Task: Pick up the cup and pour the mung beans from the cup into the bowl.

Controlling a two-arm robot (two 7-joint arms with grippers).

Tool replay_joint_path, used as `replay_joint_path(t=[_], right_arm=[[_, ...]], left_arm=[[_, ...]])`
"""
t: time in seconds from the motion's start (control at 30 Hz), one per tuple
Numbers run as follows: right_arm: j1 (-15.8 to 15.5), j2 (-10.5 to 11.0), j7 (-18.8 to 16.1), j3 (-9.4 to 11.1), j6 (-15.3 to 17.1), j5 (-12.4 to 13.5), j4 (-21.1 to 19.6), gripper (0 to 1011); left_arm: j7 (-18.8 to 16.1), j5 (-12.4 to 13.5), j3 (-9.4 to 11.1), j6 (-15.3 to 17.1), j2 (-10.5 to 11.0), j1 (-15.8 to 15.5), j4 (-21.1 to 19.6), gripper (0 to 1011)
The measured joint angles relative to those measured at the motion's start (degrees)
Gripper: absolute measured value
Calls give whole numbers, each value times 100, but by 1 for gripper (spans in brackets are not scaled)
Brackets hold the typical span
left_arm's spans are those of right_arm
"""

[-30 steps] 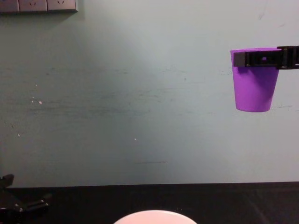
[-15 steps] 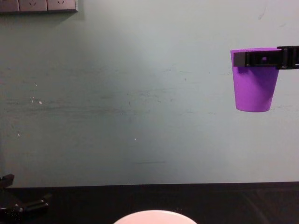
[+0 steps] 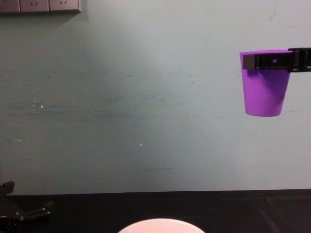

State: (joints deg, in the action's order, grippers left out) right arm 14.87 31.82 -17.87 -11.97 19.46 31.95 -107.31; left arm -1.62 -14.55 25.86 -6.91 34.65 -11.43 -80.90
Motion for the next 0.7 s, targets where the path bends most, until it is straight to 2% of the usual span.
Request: replay_joint_path(t=[0.7], right_arm=[[0,0,0,0,0,0,0,724]], left_arm=[[0,0,0,0,0,0,0,1004]])
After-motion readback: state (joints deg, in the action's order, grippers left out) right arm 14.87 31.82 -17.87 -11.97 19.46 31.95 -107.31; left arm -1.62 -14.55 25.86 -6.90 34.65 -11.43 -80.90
